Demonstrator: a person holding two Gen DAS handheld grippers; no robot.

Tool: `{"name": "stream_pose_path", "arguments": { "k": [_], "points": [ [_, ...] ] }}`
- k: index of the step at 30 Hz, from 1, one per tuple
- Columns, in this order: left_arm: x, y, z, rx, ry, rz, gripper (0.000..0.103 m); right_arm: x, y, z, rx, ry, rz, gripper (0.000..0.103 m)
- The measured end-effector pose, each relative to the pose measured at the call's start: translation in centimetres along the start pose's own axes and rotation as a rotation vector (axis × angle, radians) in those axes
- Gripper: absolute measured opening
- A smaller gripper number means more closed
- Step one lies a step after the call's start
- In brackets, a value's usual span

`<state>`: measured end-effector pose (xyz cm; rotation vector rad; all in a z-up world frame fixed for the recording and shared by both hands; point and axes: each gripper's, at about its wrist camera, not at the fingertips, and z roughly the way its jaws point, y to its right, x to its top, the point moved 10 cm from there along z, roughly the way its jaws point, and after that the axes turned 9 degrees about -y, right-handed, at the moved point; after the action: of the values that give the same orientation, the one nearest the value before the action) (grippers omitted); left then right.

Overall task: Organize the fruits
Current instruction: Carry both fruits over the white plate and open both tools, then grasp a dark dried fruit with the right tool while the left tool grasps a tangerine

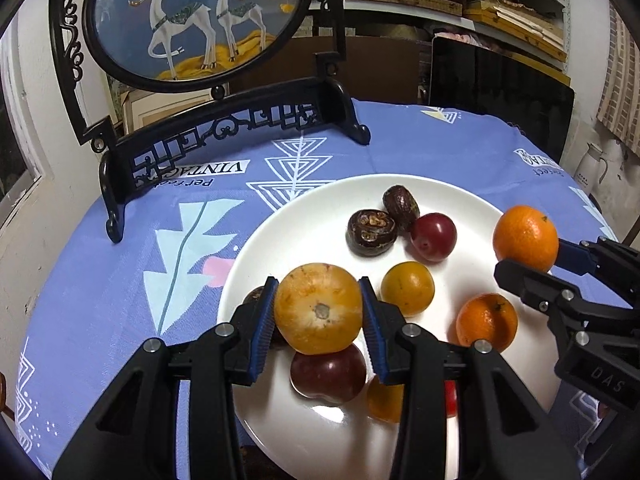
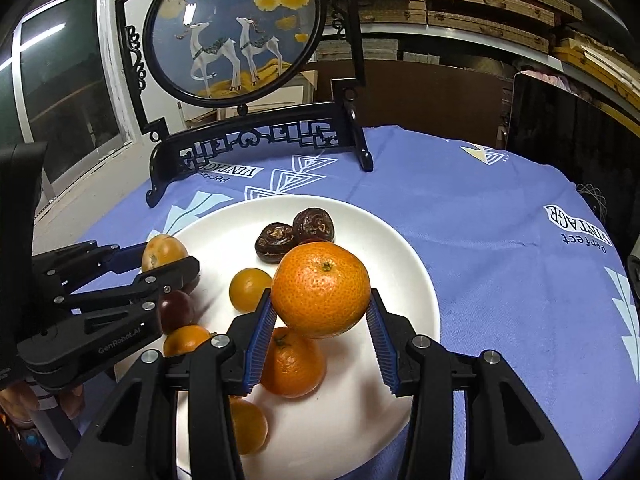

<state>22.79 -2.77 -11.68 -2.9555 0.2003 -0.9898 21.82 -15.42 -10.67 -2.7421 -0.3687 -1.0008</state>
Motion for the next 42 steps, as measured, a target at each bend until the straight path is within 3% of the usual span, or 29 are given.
{"name": "stream_pose_path", "arguments": {
  "k": [1, 2, 3, 11, 17, 22, 29, 33, 35, 36, 37, 42],
  "points": [
    [0.1, -0.2, -0.1, 0.006, 0.006, -0.005, 0.054, 0.0, 0.0, -0.2, -0.003, 0.009, 0.004, 0.061],
    [0.2, -0.4, -0.5, 0.010, 0.023, -0.014, 0.066, 0.0, 0.1, -0.4, -0.007, 0.015, 0.005, 0.062],
    [0.4, -0.6, -0.8, 0.012, 0.036, -0.020, 0.069, 0.1, 0.1, -0.7, -0.008, 0.023, 0.005, 0.063],
    [0.7, -1.5, -2.7, -0.009, 0.065, -0.028, 0.069, 0.2, -0.6, -2.7, 0.030, 0.056, 0.019, 0.070],
    [-0.7, -2.7, -5.6, -0.015, 0.112, -0.027, 0.080, -2.8, -3.5, -6.2, 0.056, 0.081, -0.062, 0.075],
    [-4.9, -4.6, -7.4, -0.044, 0.090, -0.061, 0.083, -8.5, -6.9, -7.6, 0.065, 0.006, -0.176, 0.081],
    [-11.0, -7.1, -7.7, -0.014, 0.014, -0.065, 0.084, -13.7, -11.6, -4.7, 0.052, -0.136, -0.305, 0.081],
    [-12.8, -7.4, -8.4, -0.003, 0.000, -0.038, 0.084, -13.8, -12.5, -3.2, 0.042, -0.185, -0.301, 0.079],
    [-13.2, -6.9, -8.6, 0.002, 0.002, -0.009, 0.084, -13.5, -12.3, -2.7, 0.045, -0.203, -0.280, 0.067],
    [-13.2, -6.4, -8.7, -0.001, 0.004, 0.012, 0.085, -13.6, -12.2, -2.3, 0.061, -0.222, -0.267, 0.051],
    [-13.3, -5.8, -8.7, -0.007, 0.003, 0.031, 0.085, -13.9, -12.4, -2.3, 0.081, -0.230, -0.265, 0.046],
    [-13.5, -2.4, -8.1, -0.025, -0.009, 0.134, 0.085, -14.5, -11.2, -4.2, 0.089, -0.209, -0.272, 0.046]
  ]
}}
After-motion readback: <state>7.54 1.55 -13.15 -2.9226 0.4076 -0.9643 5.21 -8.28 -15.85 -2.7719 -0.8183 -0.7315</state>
